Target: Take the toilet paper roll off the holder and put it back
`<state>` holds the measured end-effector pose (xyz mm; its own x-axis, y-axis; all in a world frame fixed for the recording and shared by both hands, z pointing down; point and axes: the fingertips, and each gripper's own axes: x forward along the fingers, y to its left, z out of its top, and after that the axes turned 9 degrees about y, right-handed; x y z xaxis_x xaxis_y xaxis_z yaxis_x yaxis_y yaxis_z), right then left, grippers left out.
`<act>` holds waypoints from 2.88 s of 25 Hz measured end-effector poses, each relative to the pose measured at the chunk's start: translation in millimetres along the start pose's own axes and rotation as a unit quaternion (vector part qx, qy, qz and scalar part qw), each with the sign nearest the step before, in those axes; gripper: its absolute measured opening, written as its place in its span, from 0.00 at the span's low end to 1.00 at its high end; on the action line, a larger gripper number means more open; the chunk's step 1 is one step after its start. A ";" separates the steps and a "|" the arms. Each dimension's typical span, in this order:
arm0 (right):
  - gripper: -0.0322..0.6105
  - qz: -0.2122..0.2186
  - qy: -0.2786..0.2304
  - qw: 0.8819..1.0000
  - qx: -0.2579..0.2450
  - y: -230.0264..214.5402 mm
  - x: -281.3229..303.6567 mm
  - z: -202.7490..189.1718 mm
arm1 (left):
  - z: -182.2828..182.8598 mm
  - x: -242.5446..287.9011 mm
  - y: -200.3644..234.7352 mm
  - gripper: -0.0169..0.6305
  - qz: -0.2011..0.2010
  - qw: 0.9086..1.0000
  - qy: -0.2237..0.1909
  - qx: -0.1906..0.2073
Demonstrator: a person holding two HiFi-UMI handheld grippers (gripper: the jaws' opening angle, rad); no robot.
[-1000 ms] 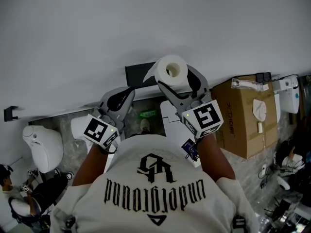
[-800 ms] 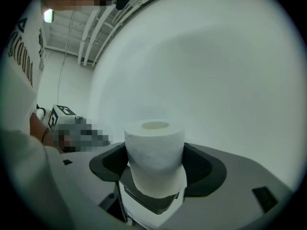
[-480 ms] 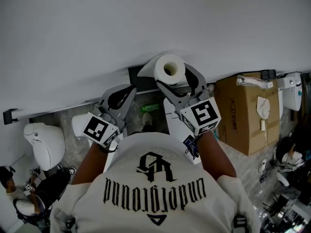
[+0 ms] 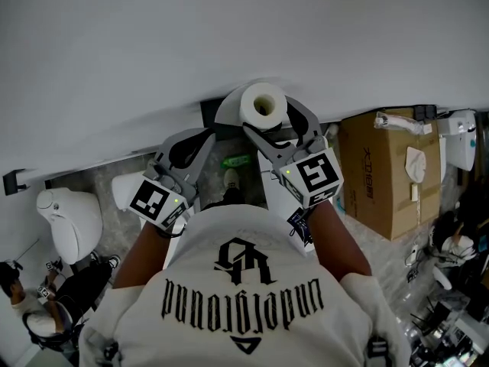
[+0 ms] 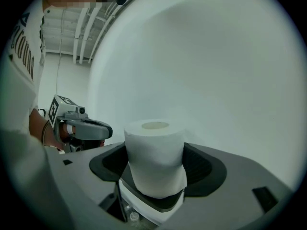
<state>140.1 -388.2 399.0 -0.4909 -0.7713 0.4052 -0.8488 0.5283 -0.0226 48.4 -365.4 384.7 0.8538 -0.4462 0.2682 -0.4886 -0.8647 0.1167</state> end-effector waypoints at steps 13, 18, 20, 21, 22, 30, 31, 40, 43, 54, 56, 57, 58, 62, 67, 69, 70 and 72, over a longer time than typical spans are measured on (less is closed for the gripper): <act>0.57 0.002 -0.001 1.000 -0.005 2.1 5.4 -8.0 | -8.1 0.1 -2.5 0.05 0.001 1.000 0.007 -0.004; 0.58 0.004 0.009 1.000 -0.011 3.5 4.9 -11.4 | -8.3 -2.4 -6.2 0.05 0.004 1.000 0.006 -0.004; 0.58 0.002 0.007 1.000 -0.008 4.1 3.2 -10.4 | -8.6 -5.4 -7.5 0.05 0.005 1.000 0.005 -0.003; 0.58 0.000 0.004 1.000 -0.007 4.1 1.3 -9.7 | -8.8 -6.9 -8.8 0.05 0.006 1.000 0.005 -0.002; 0.58 -0.002 0.002 1.000 -0.008 3.4 -1.3 -9.5 | -9.0 -8.0 -10.6 0.05 0.006 1.000 0.004 -0.002; 0.58 -0.009 -0.017 1.000 -0.017 8.7 -35.1 -8.6 | -4.9 -17.2 -36.4 0.05 0.013 1.000 -0.005 0.005; 0.58 -0.008 -0.020 1.000 -0.019 11.1 -40.8 -8.3 | -3.8 -19.0 -41.4 0.05 0.013 1.000 -0.006 0.008; 0.57 -0.019 -0.050 0.998 -0.038 30.2 -102.7 -5.4 | 11.8 -36.6 -93.0 0.05 0.016 0.999 -0.029 0.033; 0.57 -0.021 -0.057 0.997 -0.044 38.3 -127.3 -5.7 | 14.0 -42.8 -114.8 0.05 0.016 0.999 -0.031 0.040; 0.49 -0.007 -0.076 0.995 -0.058 66.2 -202.8 -23.4 | 15.4 -64.6 -186.0 0.05 0.034 0.997 -0.042 0.062; 0.36 0.003 -0.082 0.995 -0.061 73.0 -211.6 -27.2 | 13.0 -71.2 -196.0 0.05 0.043 0.996 -0.038 0.066; 0.34 0.008 -0.084 0.994 -0.062 76.6 -214.9 -28.7 | 11.8 -74.9 -200.3 0.05 0.047 0.996 -0.036 0.066; 0.32 0.013 -0.085 0.994 -0.064 80.2 -217.3 -29.8 | 10.9 -78.7 -203.9 0.05 0.051 0.996 -0.035 0.065; 0.22 0.035 -0.091 0.992 -0.077 94.0 -222.8 -29.9 | 11.6 -93.9 -210.8 0.05 0.065 0.996 -0.037 0.057; 0.14 0.053 -0.093 0.990 -0.087 108.3 -224.1 -27.1 | 14.0 -110.7 -211.3 0.05 0.079 0.994 -0.041 0.059; 0.11 0.056 -0.092 0.990 -0.092 114.4 -224.2 -26.5 | 13.9 -117.6 -210.6 0.05 0.081 0.994 -0.042 0.059; 0.10 0.057 -0.091 0.990 -0.094 118.0 -224.2 -26.4 | 13.5 -121.3 -210.3 0.05 0.082 0.994 -0.043 0.059; 0.08 0.059 -0.089 0.989 -0.098 126.3 -223.7 -25.6 | 11.8 -129.2 -209.6 0.05 0.080 0.994 -0.043 0.059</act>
<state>147.7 -139.9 328.9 -0.6258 -0.7412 0.2427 -0.7375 0.6636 0.1251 42.5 -129.2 314.3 0.7819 -0.5936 0.1905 -0.5988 -0.8001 -0.0354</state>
